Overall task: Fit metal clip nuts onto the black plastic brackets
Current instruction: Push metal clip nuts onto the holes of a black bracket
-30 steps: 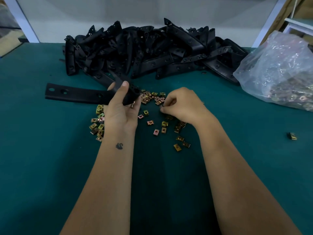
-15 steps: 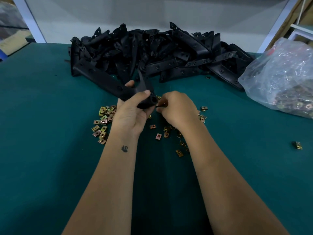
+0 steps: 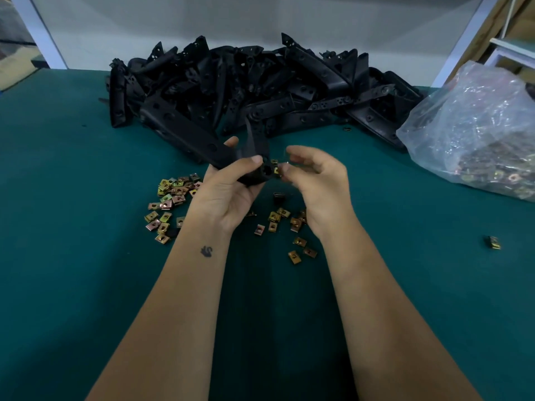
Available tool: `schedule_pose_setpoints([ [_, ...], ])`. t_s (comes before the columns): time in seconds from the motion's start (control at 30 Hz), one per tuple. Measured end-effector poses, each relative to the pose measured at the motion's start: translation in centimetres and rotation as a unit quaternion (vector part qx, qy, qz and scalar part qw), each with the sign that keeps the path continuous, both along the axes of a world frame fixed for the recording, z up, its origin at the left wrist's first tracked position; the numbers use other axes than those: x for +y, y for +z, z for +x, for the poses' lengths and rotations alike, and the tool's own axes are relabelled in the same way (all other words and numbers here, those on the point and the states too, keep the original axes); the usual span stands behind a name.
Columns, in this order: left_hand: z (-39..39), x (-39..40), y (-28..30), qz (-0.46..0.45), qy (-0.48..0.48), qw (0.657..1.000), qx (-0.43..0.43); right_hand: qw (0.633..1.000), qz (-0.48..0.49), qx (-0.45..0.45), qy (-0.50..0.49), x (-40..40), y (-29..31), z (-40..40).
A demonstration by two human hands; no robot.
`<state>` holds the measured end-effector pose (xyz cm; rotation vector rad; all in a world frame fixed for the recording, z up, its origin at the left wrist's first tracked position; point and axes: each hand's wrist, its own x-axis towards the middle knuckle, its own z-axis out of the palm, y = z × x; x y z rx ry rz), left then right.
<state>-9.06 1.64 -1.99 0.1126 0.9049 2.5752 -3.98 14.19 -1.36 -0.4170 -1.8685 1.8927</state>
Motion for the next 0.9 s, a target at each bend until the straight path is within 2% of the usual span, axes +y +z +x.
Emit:
schedule_pose_setpoints([
  [0.1,0.26,0.26,0.14,-0.004,-0.029,1.0,0.011,0.995,-0.093,0.038,0.002,0.16,0.0,0.31],
  [0.3,0.43,0.4,0.0,-0.04,-0.044,0.998,0.01,0.981,-0.168,0.095,0.035,0.01,0.22,0.59],
  [0.5,0.7,0.35,0.11,-0.047,-0.057,0.997,0.012,0.991,-0.105,0.081,0.011,0.45,0.11,0.82],
  [0.7,0.97,0.57,0.18,-0.039,-0.062,0.997,0.011,0.99,-0.12,0.08,0.0,0.51,-0.25,0.59],
  [0.9,0.84,0.6,-0.12,-0.04,-0.056,0.998,0.007,0.991,-0.09,0.098,0.001,0.5,-0.4,0.52],
])
